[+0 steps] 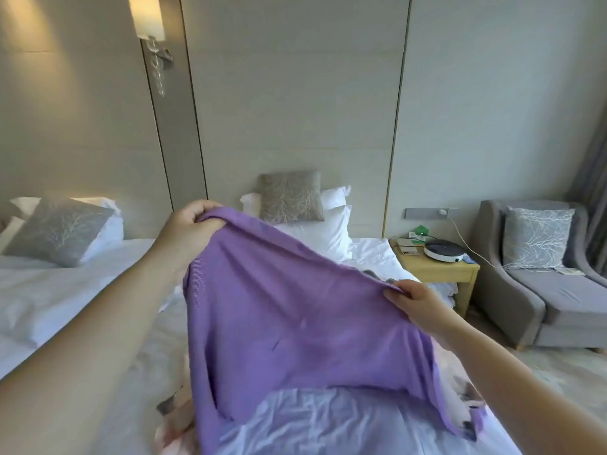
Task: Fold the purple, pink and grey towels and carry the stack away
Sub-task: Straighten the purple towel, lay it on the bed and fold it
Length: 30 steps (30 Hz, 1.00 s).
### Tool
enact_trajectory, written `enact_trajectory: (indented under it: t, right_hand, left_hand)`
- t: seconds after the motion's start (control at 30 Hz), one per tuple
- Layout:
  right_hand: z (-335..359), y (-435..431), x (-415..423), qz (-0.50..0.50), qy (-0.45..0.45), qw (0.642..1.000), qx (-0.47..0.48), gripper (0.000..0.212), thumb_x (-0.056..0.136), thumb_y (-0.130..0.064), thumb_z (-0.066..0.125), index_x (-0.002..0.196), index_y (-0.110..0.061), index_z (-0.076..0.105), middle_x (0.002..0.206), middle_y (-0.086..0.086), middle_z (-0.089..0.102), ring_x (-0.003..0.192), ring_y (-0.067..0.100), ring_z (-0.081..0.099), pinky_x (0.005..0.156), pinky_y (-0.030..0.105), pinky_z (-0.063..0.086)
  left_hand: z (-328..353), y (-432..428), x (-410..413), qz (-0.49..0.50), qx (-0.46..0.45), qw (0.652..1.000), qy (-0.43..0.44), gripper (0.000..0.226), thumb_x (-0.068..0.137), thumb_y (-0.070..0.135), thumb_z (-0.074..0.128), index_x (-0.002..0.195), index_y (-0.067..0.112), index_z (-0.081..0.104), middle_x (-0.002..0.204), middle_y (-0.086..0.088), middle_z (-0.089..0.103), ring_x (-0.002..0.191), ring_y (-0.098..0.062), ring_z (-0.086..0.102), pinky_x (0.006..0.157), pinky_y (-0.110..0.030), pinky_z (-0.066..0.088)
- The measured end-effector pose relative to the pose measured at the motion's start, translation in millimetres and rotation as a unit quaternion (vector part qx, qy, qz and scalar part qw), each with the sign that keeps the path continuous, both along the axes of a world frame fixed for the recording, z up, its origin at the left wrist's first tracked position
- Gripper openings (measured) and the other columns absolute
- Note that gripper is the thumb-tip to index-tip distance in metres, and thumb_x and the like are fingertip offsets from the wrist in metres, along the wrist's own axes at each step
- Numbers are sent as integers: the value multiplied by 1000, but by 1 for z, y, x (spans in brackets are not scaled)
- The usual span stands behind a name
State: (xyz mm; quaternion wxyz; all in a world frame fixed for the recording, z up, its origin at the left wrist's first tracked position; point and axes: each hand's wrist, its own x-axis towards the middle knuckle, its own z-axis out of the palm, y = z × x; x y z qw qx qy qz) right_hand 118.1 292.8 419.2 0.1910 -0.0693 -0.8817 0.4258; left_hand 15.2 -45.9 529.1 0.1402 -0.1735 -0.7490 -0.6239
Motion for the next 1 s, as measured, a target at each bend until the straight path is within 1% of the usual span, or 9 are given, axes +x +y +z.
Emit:
enact_trajectory:
  t: [0.07,0.2,0.27,0.33,0.43,0.57,0.63,0.83,1.0]
  right_hand:
    - [23,-22,2,42,1,999,13,40,92,-23,59,58,-18,40,51,-12,35,47,2,32,47,17,26]
    - [67,-73,6,161,27,987,2,32,90,-28,61,62,-17,51,53,-15,37,52,3,33,48,16,26]
    - [83,-88,5,191,53,980,-7,23,89,-26,63,68,-14,61,56,-13,43,55,4,37,50,14,30]
    - [89,-89,6,178,84,980,-19,15,86,-25,67,74,-15,65,59,-11,49,56,3,41,53,13,33]
    - [70,-74,8,158,81,980,-85,13,82,-22,72,87,-14,64,72,-5,60,64,6,52,62,16,43]
    - [18,-68,3,148,5,984,-96,23,80,-13,74,99,-8,62,95,8,69,87,23,65,87,38,52]
    - [-5,-71,-3,119,15,993,-22,12,82,-11,70,87,-6,61,81,4,63,76,15,56,79,36,47]
    - [-34,-49,-14,60,-14,996,59,36,89,-19,64,61,-11,42,59,-3,35,59,14,33,58,27,28]
    - [2,-44,-10,29,52,994,-93,32,92,-25,58,63,-14,50,59,-9,39,58,8,34,51,19,26]
  left_hand:
    - [-8,4,2,5,-12,998,-62,16,79,16,68,88,30,66,87,9,67,89,-18,62,73,-23,47]
    - [-28,46,30,-207,-185,958,-73,77,46,57,83,117,43,55,118,22,56,114,6,48,92,-15,37]
    - [-38,72,46,-283,-222,931,-53,54,62,50,83,111,48,61,111,23,66,107,9,57,86,-10,43]
    - [-40,85,51,-251,-205,946,-15,18,79,32,75,89,47,71,89,23,72,89,8,64,74,-6,44]
    - [-34,83,43,-179,-134,974,13,15,87,22,66,83,35,72,83,17,73,82,5,66,74,-10,47]
    - [-13,77,45,-200,42,978,-27,20,90,12,61,77,22,72,79,7,74,78,-7,69,77,-24,52]
    - [3,72,44,-198,102,974,-30,24,90,10,60,72,19,72,72,7,73,70,-7,68,69,-21,54]
    - [32,16,25,-87,222,971,-10,22,90,15,61,71,18,69,66,5,71,64,-8,67,60,-19,52]
    - [-8,-16,-9,81,87,992,-42,12,84,23,70,84,23,59,90,-3,62,80,-16,59,72,-22,46]
